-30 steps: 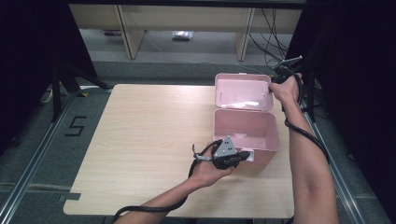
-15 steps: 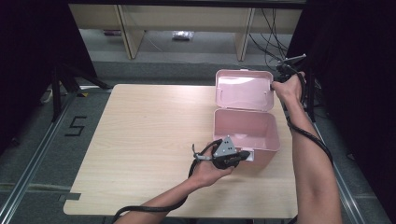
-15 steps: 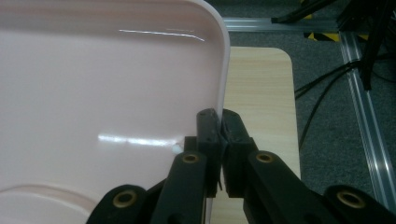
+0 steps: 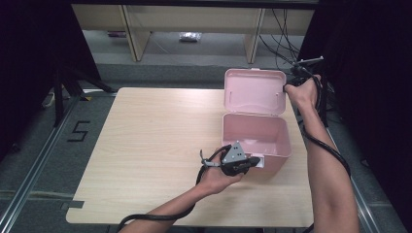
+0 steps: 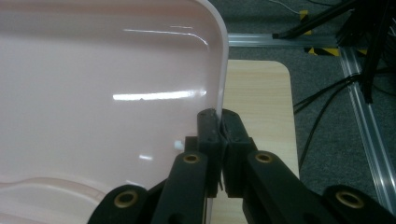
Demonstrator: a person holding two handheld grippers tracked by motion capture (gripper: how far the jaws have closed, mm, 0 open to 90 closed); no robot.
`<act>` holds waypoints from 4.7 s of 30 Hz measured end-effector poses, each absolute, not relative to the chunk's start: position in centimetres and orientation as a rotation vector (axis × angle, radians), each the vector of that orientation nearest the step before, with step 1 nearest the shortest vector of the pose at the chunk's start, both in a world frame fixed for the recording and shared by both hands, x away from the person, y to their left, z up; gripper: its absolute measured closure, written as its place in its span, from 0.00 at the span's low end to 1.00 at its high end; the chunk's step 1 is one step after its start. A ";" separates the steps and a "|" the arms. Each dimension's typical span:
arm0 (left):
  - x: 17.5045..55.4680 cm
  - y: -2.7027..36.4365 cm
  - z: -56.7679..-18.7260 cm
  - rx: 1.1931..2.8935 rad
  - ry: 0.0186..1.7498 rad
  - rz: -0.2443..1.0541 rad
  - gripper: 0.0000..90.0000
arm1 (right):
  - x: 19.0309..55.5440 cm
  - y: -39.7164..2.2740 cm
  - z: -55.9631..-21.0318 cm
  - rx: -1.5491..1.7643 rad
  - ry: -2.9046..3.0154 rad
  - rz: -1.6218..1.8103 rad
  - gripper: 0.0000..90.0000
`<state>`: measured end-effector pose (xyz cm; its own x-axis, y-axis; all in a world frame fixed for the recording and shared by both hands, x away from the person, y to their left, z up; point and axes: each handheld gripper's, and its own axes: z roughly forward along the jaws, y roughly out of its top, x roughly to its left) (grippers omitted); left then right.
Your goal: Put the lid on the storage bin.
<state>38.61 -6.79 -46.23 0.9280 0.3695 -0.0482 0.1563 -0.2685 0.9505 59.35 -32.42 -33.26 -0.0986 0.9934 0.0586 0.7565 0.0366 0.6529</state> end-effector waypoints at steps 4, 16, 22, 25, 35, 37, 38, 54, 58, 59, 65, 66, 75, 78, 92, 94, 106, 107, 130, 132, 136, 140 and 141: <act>38.6 -6.8 -46.2 1.848 0.389 0.216 1.00 | 58.8 -32.4 -32.8 1.757 1.898 0.781 0.99; 38.6 -6.8 -46.2 1.851 0.385 0.220 1.00 | 57.6 -32.5 -32.4 1.720 1.871 0.823 0.99; 38.6 -6.8 -46.2 1.850 0.386 0.220 1.00 | 57.0 -32.6 -32.4 1.708 1.843 0.851 1.00; 38.6 -6.8 -46.2 1.849 0.387 0.222 1.00 | 56.7 -32.6 -32.4 1.689 1.844 0.853 1.00; 38.6 -6.8 -46.2 1.846 0.389 0.223 1.00 | 55.9 -32.5 -32.2 1.695 1.815 0.885 1.00; 38.6 -6.8 -46.2 1.846 0.390 0.222 1.00 | 55.8 -32.5 -32.3 1.670 1.805 0.890 1.00; 38.6 -6.8 -46.2 1.846 0.390 0.222 1.00 | 55.7 -32.4 -32.2 1.691 1.805 0.892 1.00; 38.6 -6.9 -46.3 1.842 0.390 0.223 1.00 | 54.8 -32.4 -32.0 1.642 1.777 0.920 1.00; 38.6 -7.0 -46.3 1.841 0.391 0.225 1.00 | 54.4 -32.2 -32.0 1.644 1.757 0.933 1.00; 38.6 -7.0 -46.3 1.841 0.391 0.225 1.00 | 54.3 -32.3 -32.0 1.620 1.769 0.927 1.00; 38.6 -7.0 -46.3 1.840 0.394 0.224 1.00 | 53.9 -32.1 -32.0 1.628 1.749 0.946 1.00; 38.6 -7.0 -46.3 1.841 0.393 0.224 1.00 | 53.8 -32.2 -32.1 1.622 1.745 0.940 1.00; 38.6 -7.1 -46.3 1.846 0.388 0.227 1.00 | 53.0 -32.1 -32.3 1.583 1.720 0.968 1.00; 38.6 -7.1 -46.3 1.846 0.388 0.227 1.00 | 52.8 -32.0 -32.4 1.576 1.704 0.962 1.00; 38.6 -7.1 -46.2 1.847 0.387 0.226 1.00 | 51.5 -31.9 -32.9 1.528 1.662 1.004 1.00; 38.7 -7.2 -46.3 1.838 0.382 0.220 1.00 | 51.4 -31.8 -32.9 1.527 1.655 1.008 1.00; 38.7 -7.2 -46.3 1.839 0.386 0.220 1.00 | 50.5 -31.8 -33.2 1.486 1.635 1.020 1.00; 38.7 -7.2 -46.3 1.840 0.385 0.221 1.00 | 50.4 -31.8 -33.2 1.480 1.630 1.024 1.00; 38.6 -7.2 -46.2 1.845 0.392 0.226 1.00 | 49.2 -31.8 -33.7 1.427 1.606 1.038 1.00; 38.6 -7.2 -46.2 1.847 0.392 0.225 1.00 | 49.0 -31.8 -33.7 1.418 1.608 1.040 1.00; 38.6 -7.2 -46.2 1.847 0.392 0.225 1.00 | 48.8 -31.7 -33.8 1.412 1.597 1.036 1.00; 38.6 -7.2 -46.2 1.848 0.392 0.225 1.00 | 48.6 -31.6 -33.8 1.413 1.594 1.040 1.00; 38.6 -7.2 -46.2 1.847 0.392 0.225 1.00 | 48.6 -31.7 -33.8 1.399 1.602 1.035 1.00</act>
